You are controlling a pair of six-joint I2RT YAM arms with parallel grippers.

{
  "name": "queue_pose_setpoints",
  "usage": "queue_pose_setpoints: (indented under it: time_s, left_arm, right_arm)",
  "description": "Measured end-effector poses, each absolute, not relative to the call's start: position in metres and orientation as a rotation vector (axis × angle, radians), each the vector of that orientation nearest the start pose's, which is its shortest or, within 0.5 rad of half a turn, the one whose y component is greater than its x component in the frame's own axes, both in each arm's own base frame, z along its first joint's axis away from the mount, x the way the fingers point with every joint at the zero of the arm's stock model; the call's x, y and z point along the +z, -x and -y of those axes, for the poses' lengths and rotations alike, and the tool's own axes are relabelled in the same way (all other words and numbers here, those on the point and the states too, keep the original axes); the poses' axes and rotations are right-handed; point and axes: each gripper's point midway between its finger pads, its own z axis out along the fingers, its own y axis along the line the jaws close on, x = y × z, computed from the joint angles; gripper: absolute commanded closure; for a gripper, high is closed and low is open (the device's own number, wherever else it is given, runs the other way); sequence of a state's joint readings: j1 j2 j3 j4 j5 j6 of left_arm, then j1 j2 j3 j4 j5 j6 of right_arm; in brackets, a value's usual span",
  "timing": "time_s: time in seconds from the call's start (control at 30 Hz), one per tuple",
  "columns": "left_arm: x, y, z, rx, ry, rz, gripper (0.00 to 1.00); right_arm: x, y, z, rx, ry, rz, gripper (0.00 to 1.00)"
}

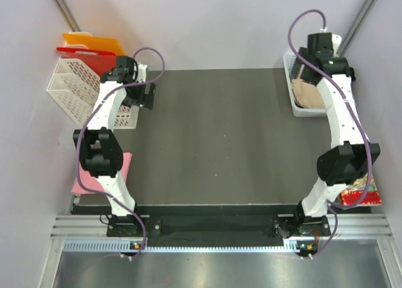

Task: Fold and stack the t-shirts
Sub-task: Grab the tshirt from the pile

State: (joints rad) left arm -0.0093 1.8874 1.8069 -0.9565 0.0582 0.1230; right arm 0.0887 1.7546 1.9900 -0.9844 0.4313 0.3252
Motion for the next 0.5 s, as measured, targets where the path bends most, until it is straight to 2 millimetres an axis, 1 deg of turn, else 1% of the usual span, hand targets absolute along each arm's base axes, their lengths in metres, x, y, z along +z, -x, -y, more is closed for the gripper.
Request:
queue_pose_setpoints:
  time_s: [0.1,0.13,0.2,0.3,0.37,0.43,0.5]
  left_arm:
    - [0.171,-0.448,0.007,-0.014,-0.202,-2.577,0.01]
    - [0.173,-0.450,0.006,-0.006,-0.204,-2.570,0.01]
    - [0.175,-0.455,0.005,0.005,-0.206,-2.560,0.01]
    - [0.178,-0.466,0.004,0.013,-0.206,-2.534,0.01]
    - [0.177,-0.470,0.003,0.018,-0.204,-2.527,0.01]
    - [0.175,-0.471,0.003,0.019,-0.203,-2.527,0.01]
    - [0.174,-0.472,0.003,0.022,-0.202,-2.528,0.01]
  right_arm:
    - [0.288,-0.440,0.057,-0.343,-0.553,-2.168,0.00]
    - [0.285,-0.440,0.070,-0.361,-0.580,-2.146,0.00]
    - [0.283,-0.444,0.091,-0.385,-0.617,-2.109,0.00]
    - [0.286,-0.463,0.122,-0.411,-0.669,-2.042,0.00]
    - [0.287,-0.485,0.140,-0.401,-0.692,-1.993,0.00]
    - [0.276,-0.502,0.149,-0.384,-0.706,-1.982,0.00]
    - [0.256,-0.517,0.152,-0.355,-0.717,-2.005,0.00]
